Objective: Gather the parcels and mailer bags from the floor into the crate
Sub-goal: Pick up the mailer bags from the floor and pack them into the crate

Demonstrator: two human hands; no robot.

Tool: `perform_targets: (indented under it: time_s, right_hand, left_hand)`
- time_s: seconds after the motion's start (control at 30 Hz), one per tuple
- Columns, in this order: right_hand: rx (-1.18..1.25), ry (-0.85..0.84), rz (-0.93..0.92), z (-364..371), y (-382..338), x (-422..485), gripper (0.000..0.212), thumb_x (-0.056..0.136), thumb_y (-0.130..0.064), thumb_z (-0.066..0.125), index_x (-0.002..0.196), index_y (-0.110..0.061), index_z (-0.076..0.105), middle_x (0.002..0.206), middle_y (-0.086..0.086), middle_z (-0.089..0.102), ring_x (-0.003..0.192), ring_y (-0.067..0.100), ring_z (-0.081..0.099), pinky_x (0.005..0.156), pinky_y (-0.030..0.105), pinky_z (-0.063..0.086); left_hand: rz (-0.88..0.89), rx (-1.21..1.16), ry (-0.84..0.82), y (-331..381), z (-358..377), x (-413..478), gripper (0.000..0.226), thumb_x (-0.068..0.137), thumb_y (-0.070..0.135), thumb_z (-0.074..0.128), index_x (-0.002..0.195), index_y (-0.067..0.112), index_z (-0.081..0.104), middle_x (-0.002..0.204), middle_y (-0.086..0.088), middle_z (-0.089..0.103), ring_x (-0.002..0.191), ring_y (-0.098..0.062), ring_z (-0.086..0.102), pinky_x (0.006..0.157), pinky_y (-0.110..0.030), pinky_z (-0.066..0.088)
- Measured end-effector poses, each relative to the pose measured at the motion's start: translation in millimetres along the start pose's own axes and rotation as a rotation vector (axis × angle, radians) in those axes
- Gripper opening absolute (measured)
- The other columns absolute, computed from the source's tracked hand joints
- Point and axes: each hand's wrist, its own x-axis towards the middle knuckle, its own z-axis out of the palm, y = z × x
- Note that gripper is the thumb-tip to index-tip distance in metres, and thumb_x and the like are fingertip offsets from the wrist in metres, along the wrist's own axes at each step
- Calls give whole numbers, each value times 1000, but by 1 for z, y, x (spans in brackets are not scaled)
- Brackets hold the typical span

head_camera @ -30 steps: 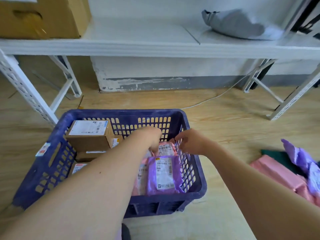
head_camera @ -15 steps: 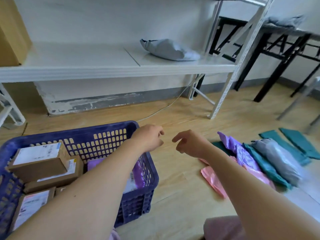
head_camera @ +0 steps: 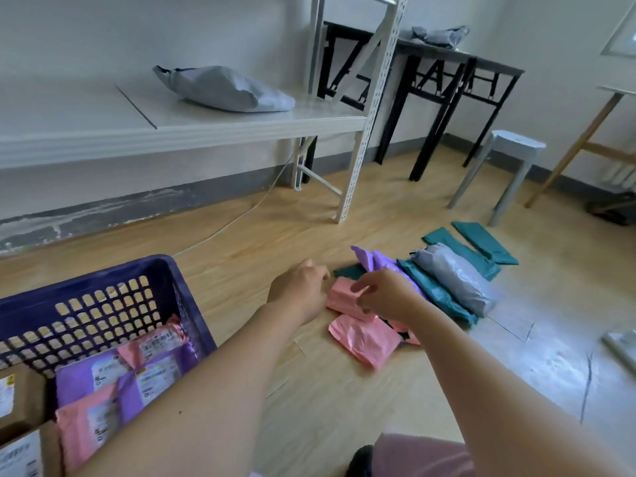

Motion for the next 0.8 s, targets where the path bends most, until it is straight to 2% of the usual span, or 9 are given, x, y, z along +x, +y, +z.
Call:
perform_targets:
  time_s: [0.07, 0.17, 0.3, 0.4, 0.57, 0.67, 0.8]
  right_hand:
    - [-31, 16, 35, -3, 16, 5, 29, 83, -9, 58, 108, -19, 69, 94, 1, 69, 90, 18, 64, 85, 30, 51]
    - [-72, 42, 84, -6, 42, 17, 29, 83, -9, 56, 105, -21, 70, 104, 0, 69, 87, 15, 60, 84, 28, 51]
    - [-115, 100, 164, -11, 73, 36, 29, 81, -8, 54, 100, -22, 71, 108, 0, 68, 84, 13, 55, 73, 21, 42]
    - [-199, 107, 201, -12, 93, 53, 26, 83, -14, 54, 101, -22, 72, 111, 2, 68, 99, 22, 61, 81, 26, 47]
    - [-200, 42, 185, 15, 111, 100, 29, 85, -13, 53, 107, -22, 70, 116, 0, 67, 110, 22, 59, 89, 25, 45]
    - [-248, -60, 148, 46, 128, 121, 30, 84, -10, 52, 107, -17, 70, 118, 3, 66, 113, 24, 57, 93, 27, 45]
    - [-381, -193, 143, 83, 153, 137, 35, 89, -9, 45, 119, -10, 64, 126, 7, 60, 118, 25, 54, 98, 32, 44]
  left_hand:
    - [18, 7, -47, 0, 8, 8, 39, 90, 21, 49, 129, 24, 50, 131, -2, 45, 115, -25, 51, 83, -33, 42]
    - [24, 27, -98, -5, 18, 19, 40, 90, 21, 49, 129, 24, 48, 134, -3, 42, 118, -25, 48, 85, -34, 41]
    - [14, 49, -139, -11, 31, 36, 42, 90, 17, 47, 132, 24, 46, 134, -3, 41, 121, -25, 46, 90, -34, 41]
    - [22, 27, -157, -6, 47, 57, 41, 90, 16, 48, 130, 24, 48, 134, -3, 40, 123, -23, 44, 91, -32, 40]
    - [51, -9, -195, 1, 103, 97, 36, 92, 26, 50, 128, 25, 50, 133, 1, 41, 123, -19, 41, 91, -31, 39]
    - [28, -23, -251, -8, 134, 112, 39, 91, 21, 49, 130, 24, 48, 135, 1, 39, 122, -20, 40, 91, -31, 40]
    - [-1, -4, -301, -19, 165, 128, 45, 89, 18, 51, 133, 22, 44, 137, -1, 37, 124, -23, 39, 94, -35, 42]
